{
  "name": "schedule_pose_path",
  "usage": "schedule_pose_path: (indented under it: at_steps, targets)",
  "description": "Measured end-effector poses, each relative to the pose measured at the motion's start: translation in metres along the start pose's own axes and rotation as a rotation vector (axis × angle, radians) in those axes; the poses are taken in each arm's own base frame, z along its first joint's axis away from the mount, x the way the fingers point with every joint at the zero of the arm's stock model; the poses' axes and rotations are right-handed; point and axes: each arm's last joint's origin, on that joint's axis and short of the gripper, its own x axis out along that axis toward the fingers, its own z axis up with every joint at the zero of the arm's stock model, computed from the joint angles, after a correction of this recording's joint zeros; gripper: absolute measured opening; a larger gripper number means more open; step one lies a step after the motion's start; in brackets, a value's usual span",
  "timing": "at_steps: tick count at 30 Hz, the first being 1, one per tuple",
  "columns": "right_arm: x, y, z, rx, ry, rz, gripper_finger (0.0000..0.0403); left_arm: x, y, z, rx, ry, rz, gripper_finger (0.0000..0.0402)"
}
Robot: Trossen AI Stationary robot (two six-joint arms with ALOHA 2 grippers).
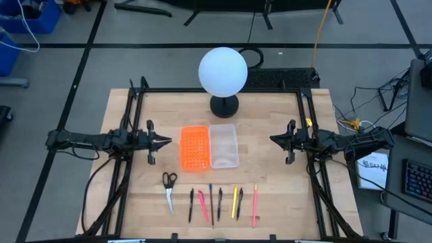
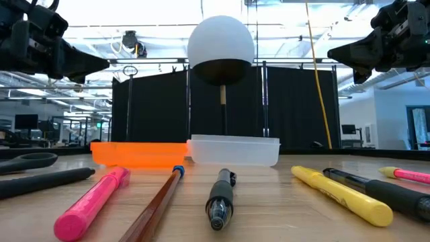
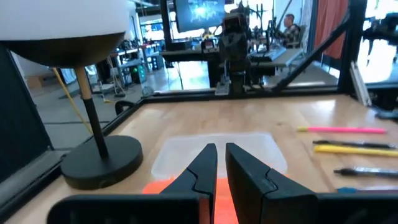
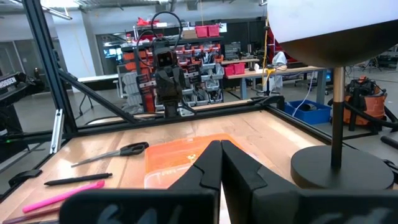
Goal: Pick & place school supplies into a supply box
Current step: Put the pink pencil into the supply box
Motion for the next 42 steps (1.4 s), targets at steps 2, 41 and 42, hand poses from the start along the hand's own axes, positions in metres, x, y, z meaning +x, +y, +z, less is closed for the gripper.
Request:
schedule_pose_path:
  at_steps: [2,41,42]
  targets:
    - [0.0,0.0,0.0,-0.012,0.0,-0.001,0.0,0.0,0.0,0.0,-0.031,0.002,0.0,0.0044]
    - [0.15,0.145,0.108,0.302,1.023,-0.357,0.0,-0.001,0.001,0.009,0.009,-0.095,0.017,0.0044]
    - [0.153,0.151,0.099,0.345,1.045,-0.391,0.0,0.0,0.001,0.009,0.01,-0.09,0.016,0.0044]
